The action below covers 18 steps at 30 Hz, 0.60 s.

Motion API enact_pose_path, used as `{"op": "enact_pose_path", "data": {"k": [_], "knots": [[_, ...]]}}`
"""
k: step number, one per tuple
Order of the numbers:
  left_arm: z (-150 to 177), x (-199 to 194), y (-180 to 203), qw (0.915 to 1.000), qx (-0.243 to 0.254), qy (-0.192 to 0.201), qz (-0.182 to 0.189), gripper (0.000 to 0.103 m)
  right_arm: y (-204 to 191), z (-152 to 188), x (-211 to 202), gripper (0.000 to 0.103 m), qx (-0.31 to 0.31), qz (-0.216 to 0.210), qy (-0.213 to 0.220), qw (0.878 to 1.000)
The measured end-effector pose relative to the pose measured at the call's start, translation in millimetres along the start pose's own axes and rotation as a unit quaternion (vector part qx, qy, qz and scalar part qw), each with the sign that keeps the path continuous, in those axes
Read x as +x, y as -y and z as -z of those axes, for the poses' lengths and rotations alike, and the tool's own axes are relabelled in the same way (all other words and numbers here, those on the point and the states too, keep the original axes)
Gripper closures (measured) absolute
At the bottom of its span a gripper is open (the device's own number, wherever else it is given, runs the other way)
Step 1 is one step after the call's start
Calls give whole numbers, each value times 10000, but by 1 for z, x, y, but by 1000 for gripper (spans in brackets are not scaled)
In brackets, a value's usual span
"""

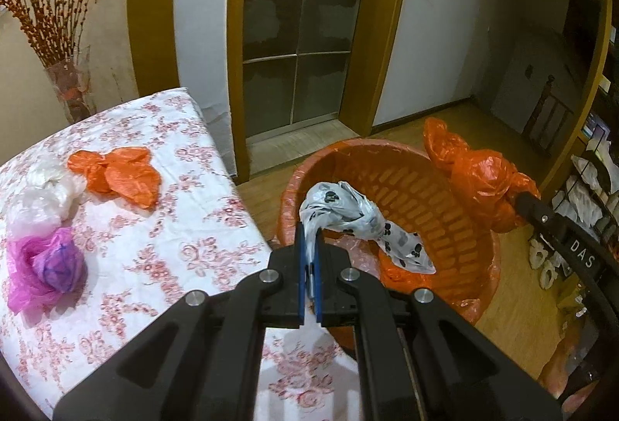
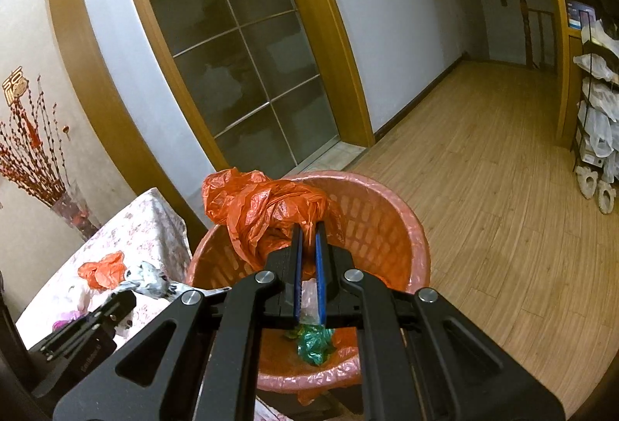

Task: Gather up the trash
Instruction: 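Open both grippers over the wastebasket to drop both bags, then grasp the pink bag with the left gripper while the right gripper grasps the clear bag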

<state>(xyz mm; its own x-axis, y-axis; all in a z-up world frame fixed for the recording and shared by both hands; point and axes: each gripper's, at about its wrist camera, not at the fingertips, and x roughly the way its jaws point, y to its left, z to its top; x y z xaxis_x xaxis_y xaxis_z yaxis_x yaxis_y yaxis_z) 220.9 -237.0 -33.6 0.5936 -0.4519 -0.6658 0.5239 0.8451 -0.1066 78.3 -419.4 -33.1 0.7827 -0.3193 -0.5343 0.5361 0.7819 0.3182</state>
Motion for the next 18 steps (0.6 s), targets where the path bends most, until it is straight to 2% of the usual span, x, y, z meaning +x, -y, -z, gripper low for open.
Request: {"op": "enact_pose_path", "data": {"k": [7, 8, 9, 11, 16, 18], "knots": [[-3, 15, 6, 9999, 6, -56, 97, 95, 0, -4, 7, 95, 97, -95, -83, 9999], [-4, 17, 7, 9999, 2, -71, 83, 89, 1, -4, 9, 91, 125, -102, -112, 9998], [-4, 19, 6, 9999, -9, -94, 84, 79, 1, -5, 11, 85, 139, -108, -134, 9998], [-3, 21, 2, 9999, -59, -106, 42, 69, 2, -4, 11, 74, 155, -115, -156, 9997], [2, 23, -11, 9997, -170, -168, -55, 65, -2, -1, 11, 71, 126, -94, -177, 9997], [5, 19, -17, 9996, -172, -159, -155, 60, -5, 1, 10, 71, 86, -86, -184, 9998]]}}
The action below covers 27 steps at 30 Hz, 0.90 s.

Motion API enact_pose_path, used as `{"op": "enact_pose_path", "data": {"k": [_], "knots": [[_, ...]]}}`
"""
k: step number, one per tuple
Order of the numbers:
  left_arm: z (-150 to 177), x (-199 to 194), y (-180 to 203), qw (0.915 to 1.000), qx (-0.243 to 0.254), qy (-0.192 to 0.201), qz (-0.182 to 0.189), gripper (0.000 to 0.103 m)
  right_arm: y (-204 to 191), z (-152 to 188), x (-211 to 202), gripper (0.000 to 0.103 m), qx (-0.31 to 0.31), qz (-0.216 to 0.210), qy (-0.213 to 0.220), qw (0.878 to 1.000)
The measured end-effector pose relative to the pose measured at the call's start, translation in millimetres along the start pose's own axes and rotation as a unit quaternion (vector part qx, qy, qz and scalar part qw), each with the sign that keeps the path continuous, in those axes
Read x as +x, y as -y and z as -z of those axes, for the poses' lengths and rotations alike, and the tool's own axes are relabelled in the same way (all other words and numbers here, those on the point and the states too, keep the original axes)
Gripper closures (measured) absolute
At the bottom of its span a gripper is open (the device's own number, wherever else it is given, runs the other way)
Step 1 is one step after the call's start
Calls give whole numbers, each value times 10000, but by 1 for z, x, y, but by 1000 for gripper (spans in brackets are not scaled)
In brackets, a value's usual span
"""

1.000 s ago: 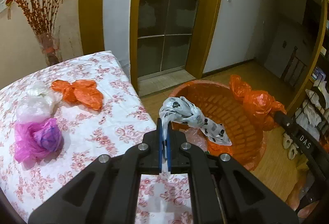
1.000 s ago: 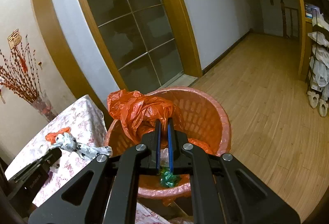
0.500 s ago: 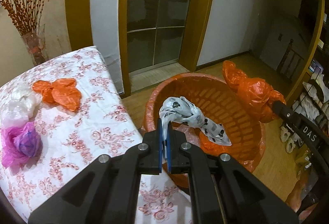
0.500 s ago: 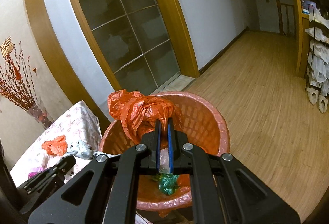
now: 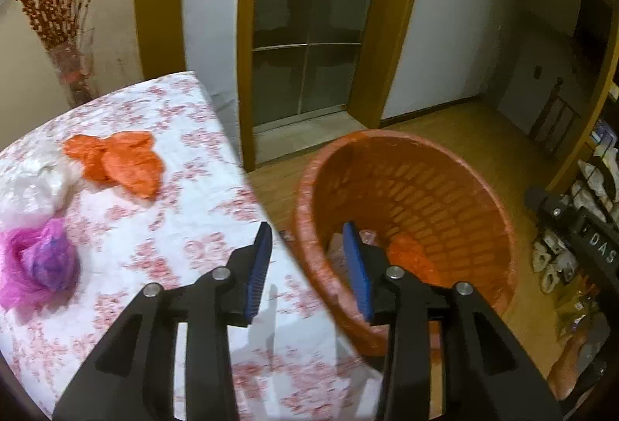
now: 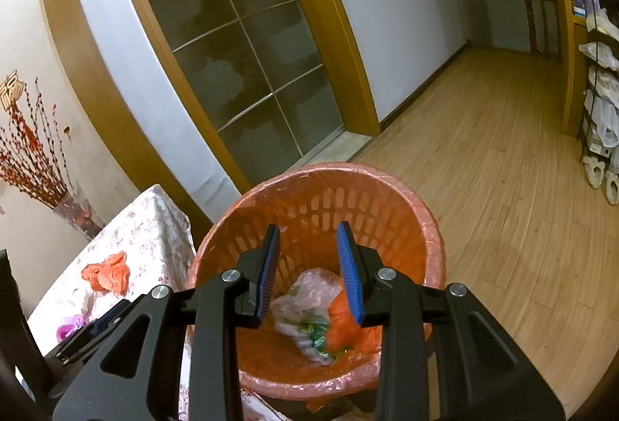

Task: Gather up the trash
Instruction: 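Grasp the pink bag with the left gripper while the right gripper grasps the clear bag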

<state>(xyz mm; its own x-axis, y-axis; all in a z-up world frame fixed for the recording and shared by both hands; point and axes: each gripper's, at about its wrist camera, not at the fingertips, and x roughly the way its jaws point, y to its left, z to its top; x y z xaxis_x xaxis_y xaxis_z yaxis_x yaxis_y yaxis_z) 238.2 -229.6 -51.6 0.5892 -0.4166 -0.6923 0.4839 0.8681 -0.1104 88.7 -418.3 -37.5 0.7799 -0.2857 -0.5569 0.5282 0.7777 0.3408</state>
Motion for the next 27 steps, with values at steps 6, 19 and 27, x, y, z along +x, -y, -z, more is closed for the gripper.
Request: {"op": "enact_pose_path", "data": {"k": [6, 19, 27], "knots": [[8, -19, -30, 9991, -102, 128, -399, 50, -13, 5, -4, 67, -122, -48, 29, 9999], [27, -68, -134, 9857, -778, 333, -1460, 47, -50, 18, -11, 57, -673, -297, 40, 9973], [34, -70, -199, 9742, -1396, 175, -1762, 46, -70, 31, -8, 57, -963, -493, -145, 9940]]}}
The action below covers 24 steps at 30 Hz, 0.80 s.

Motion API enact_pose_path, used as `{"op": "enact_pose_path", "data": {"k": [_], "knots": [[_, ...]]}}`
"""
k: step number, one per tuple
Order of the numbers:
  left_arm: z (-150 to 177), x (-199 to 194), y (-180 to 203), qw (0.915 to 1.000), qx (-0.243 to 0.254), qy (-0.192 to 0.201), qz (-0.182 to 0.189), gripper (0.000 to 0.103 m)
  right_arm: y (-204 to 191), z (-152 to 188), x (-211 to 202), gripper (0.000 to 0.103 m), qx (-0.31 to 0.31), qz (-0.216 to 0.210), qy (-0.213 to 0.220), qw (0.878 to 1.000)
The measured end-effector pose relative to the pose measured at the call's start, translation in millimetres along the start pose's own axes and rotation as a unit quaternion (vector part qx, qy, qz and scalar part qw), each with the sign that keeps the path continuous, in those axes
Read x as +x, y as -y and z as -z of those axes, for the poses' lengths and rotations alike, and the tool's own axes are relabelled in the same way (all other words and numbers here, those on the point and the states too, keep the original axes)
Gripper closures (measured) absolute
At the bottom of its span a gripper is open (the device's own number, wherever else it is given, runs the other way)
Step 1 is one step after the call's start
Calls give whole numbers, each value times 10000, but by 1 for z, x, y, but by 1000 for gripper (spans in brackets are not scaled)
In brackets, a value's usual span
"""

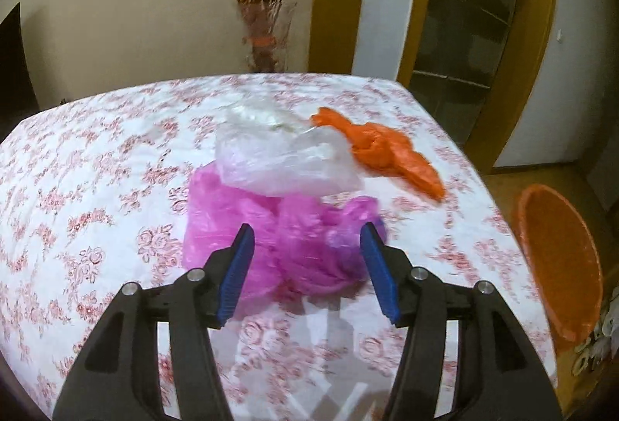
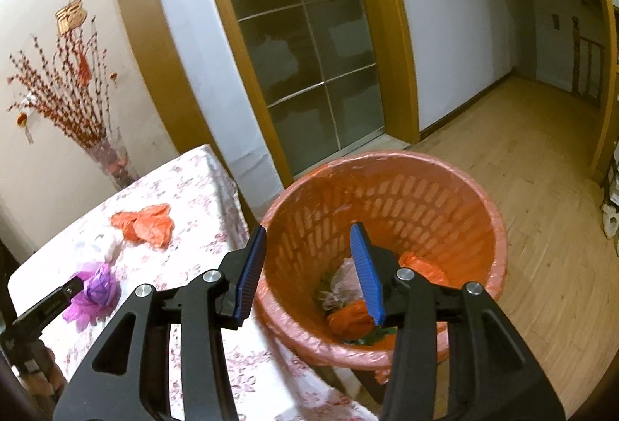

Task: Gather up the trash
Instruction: 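Grasp the pink bag with the left gripper while the right gripper grasps the clear bag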

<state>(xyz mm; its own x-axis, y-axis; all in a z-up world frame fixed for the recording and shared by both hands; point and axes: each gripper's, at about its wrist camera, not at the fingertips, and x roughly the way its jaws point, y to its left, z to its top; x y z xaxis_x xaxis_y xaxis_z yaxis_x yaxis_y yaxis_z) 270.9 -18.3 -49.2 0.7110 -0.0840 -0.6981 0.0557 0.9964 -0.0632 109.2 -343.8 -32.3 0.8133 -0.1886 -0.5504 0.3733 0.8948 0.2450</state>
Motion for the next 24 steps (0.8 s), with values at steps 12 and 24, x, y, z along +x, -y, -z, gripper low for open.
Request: {"op": "enact_pose_path", "data": {"k": [12, 24], "knots": [[5, 14, -4, 9995, 65, -122, 296, 82, -31, 8, -1, 57, -405, -189, -105, 9989], [21, -38, -65, 9995, -197, 259, -28, 84, -74, 20, -2, 57, -816, -702, -246, 9939]]}}
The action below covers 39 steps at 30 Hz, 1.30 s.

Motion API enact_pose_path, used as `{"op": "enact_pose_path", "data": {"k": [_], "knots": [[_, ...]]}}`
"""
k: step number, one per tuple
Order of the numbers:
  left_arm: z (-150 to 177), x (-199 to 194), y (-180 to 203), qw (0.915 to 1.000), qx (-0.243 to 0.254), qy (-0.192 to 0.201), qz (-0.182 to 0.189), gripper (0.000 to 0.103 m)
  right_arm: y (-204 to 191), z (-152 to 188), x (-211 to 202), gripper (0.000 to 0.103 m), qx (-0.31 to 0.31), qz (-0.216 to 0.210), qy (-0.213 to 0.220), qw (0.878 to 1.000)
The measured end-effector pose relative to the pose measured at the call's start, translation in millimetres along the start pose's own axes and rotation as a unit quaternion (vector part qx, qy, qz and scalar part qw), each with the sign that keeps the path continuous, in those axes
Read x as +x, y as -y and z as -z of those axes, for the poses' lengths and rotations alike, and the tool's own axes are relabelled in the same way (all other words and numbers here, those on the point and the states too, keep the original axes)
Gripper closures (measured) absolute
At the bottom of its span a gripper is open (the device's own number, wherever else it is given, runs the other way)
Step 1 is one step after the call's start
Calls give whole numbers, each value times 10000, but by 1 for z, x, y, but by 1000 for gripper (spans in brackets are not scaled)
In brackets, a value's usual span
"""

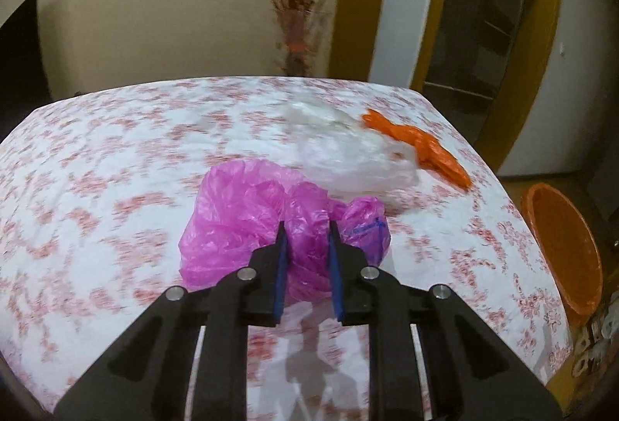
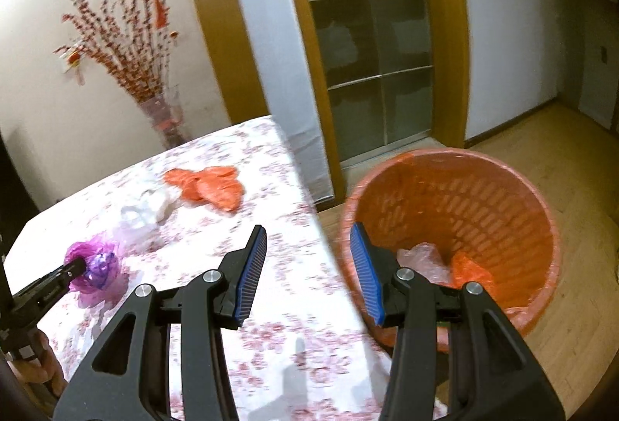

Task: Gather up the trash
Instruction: 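Grasp the pink bag with the left gripper while the right gripper grasps the clear bag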

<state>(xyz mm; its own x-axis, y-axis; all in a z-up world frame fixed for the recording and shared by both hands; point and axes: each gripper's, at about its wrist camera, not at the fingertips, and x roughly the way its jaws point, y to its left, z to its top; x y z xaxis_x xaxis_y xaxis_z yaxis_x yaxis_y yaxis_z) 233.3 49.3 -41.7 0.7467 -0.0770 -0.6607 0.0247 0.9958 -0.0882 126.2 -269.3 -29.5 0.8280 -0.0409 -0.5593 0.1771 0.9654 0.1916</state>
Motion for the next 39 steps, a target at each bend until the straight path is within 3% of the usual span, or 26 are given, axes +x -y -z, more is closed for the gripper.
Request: {"op": "enact_pose_path", "data": {"k": [11, 21, 29, 33, 34, 36, 39], "knots": [[-2, -18, -50, 9985, -297, 218, -416, 83, -58, -3, 15, 57, -391, -816, -195, 9957], [-11, -15, -87, 9966, -453, 303, -625, 83, -141, -7, 69, 57, -771, -1474, -500, 9848], [-17, -3, -104, 9960, -480, 263, -703, 83, -181, -10, 122, 57, -724, -1452, -807, 9834], [-17, 4, -105, 9965, -451, 215, -664, 83, -196, 2, 151, 58, -1027, -1330, -1291, 9773], [-17, 5, -105, 9967, -444, 209, -650, 83, -197, 4, 155, 62, -1066, -1317, -1389, 9757], [-17, 6, -103, 9969, -430, 205, -622, 83, -197, 9, 160, 91, -1154, -1269, -1516, 9734], [-16, 6, -99, 9973, -397, 196, -591, 83, -191, 17, 158, 100, -1226, -1269, -1610, 9710]]}}
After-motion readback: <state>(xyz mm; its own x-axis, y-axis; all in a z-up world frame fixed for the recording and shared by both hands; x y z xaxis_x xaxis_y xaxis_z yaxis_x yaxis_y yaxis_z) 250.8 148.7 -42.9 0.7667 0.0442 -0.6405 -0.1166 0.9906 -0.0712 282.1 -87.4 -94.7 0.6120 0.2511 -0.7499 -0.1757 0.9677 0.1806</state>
